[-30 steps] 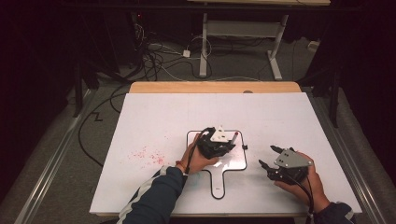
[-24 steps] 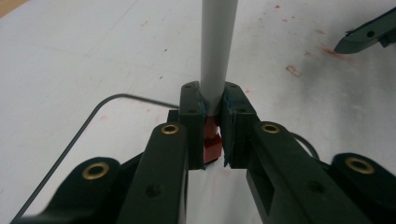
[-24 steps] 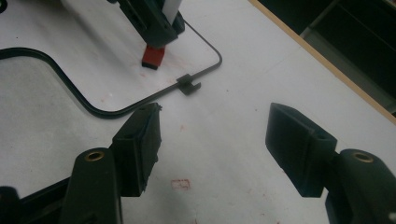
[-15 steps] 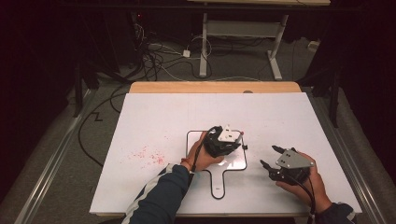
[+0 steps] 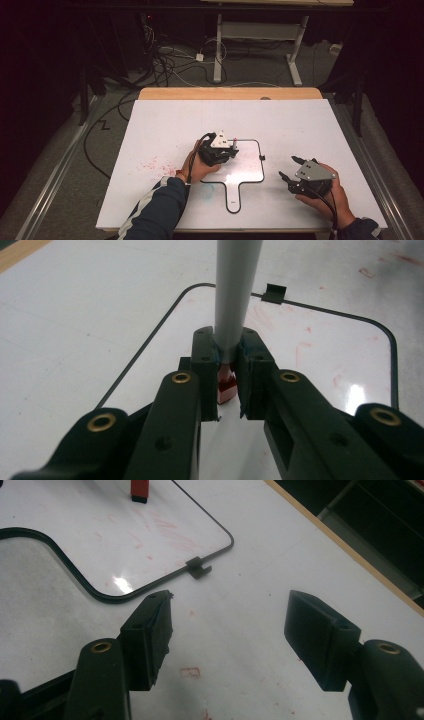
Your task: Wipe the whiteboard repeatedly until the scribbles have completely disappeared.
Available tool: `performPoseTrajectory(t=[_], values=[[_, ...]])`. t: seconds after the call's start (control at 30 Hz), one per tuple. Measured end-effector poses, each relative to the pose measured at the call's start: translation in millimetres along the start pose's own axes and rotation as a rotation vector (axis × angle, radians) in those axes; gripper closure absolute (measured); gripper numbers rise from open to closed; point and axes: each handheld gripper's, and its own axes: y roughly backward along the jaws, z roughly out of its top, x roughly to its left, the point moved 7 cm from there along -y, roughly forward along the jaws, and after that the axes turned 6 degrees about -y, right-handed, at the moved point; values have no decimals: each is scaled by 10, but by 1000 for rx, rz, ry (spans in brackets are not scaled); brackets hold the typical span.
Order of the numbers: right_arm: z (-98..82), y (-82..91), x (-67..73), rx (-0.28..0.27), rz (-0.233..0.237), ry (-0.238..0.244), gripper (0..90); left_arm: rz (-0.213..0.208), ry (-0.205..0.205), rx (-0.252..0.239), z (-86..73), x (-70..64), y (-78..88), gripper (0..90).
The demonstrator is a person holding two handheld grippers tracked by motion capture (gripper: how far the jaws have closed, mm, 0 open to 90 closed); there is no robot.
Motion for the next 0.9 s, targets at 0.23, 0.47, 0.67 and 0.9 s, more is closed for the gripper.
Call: performPoseTrajectory(t=[0.23,0.47,0.67,0.9], values=[[8,-17,13,3,7,6,364,-25,-19,-15,120,-138,-133,786],[11,-21,17,2,11,11,364,-57,-60,-19,301,-309,-317,786],[12,-7,2,-2,8,8,364,-58,-99,-1,436,-324,-461,786],[21,1,7,-6,10,12,364,-40,-76,-10,504,-219,-580,786]])
